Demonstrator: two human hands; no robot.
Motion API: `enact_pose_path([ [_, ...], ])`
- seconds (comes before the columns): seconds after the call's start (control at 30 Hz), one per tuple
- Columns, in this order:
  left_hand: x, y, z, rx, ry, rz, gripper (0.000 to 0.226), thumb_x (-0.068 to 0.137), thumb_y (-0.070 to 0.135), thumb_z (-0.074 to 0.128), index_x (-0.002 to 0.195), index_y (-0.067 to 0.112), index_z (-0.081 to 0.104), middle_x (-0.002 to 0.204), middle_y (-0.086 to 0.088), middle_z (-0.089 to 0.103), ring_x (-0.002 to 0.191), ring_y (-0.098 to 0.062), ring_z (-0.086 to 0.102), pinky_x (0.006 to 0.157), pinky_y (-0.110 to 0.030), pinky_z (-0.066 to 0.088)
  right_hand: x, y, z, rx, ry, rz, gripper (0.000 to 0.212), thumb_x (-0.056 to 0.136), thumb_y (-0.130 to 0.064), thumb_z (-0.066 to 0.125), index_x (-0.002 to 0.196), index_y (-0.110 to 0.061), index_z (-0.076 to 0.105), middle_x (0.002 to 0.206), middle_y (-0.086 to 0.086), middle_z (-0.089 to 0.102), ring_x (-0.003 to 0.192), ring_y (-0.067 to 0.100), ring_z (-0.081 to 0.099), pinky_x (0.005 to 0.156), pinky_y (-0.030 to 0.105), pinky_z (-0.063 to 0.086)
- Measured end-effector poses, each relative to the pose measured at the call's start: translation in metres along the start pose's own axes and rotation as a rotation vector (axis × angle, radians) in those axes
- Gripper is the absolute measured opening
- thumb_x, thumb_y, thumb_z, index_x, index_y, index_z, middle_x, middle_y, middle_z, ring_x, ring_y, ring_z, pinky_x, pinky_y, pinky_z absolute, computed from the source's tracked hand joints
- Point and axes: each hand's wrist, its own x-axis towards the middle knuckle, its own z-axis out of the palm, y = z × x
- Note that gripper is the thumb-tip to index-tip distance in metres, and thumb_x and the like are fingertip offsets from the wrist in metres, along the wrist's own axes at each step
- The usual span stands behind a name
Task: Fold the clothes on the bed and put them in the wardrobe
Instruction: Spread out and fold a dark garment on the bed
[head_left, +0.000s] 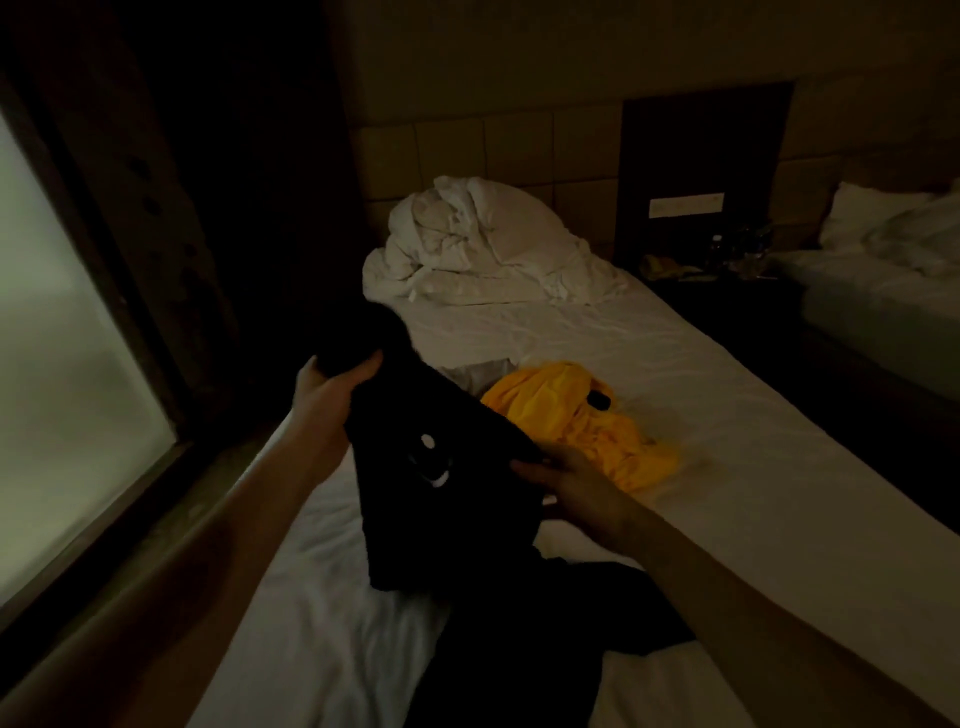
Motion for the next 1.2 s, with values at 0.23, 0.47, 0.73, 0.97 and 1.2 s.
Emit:
enact_pose_path([
  [0.23,-0.012,-0.003,-0.025,0.407,-0.465,-0.101,0.077,0.089,0.012,0.065,0.149,0.036,0.024,0.130,0.002,0.054,0.112,-0.010,0.057,0.092,-0.026,0.051,0.001,-0.075,0.032,-0.378,-0.002,-0.405,0.021,0.100,-0.003,0.047,0.115,-0.011,0.060,0.105,0.003,0.064,0.093,0.017,0.065,0.079,0.024,0.053],
  [0.47,-0.016,0.013,0.027,0.667,-0.597,0.036,0.023,0.081,0.022,0.077,0.103,0.020,0.070,0.099,-0.004,0.073,0.095,-0.015,0.069,0.093,-0.037,0.053,-0.010,-0.112,0.047,-0.716,0.091,-0.564,0.018,0.086,-0.007,0.069,0.082,-0.024,0.069,0.078,-0.007,0.068,0.078,0.000,0.063,0.072,0.015,0.046],
  [0.73,-0.023,0.035,-0.008,0.615,-0.699,-0.007,0.022,0.085,0.008,0.070,0.106,0.014,0.068,0.090,0.004,0.074,0.087,-0.013,0.070,0.075,-0.023,0.053,-0.042,-0.151,0.023,-0.363,0.241,-0.524,0.020,0.095,-0.001,0.052,0.092,-0.013,0.068,0.079,-0.007,0.067,0.071,0.006,0.065,0.063,0.015,0.048],
  [0.97,-0.039,0.057,0.028,0.652,-0.572,0.377,0.021,0.083,-0.011,0.064,0.094,0.003,0.054,0.068,0.005,0.061,0.062,-0.010,0.058,0.060,-0.026,0.042,-0.051,-0.151,0.024,-0.284,0.030,-0.170,0.033,0.081,-0.019,0.065,0.110,-0.008,0.054,0.111,0.011,0.062,0.093,0.026,0.065,0.081,0.043,0.052],
  [1.2,-0.054,0.082,0.073,0.806,-0.584,0.786,0.019,0.083,0.017,0.056,0.096,0.011,0.043,0.087,0.001,0.054,0.074,-0.011,0.052,0.063,-0.025,0.042,-0.058,-0.166,0.077,-1.078,0.042,-0.409,0.081,0.075,-0.047,0.079,0.142,-0.026,0.038,0.127,-0.010,0.055,0.109,0.007,0.057,0.088,0.024,0.048],
])
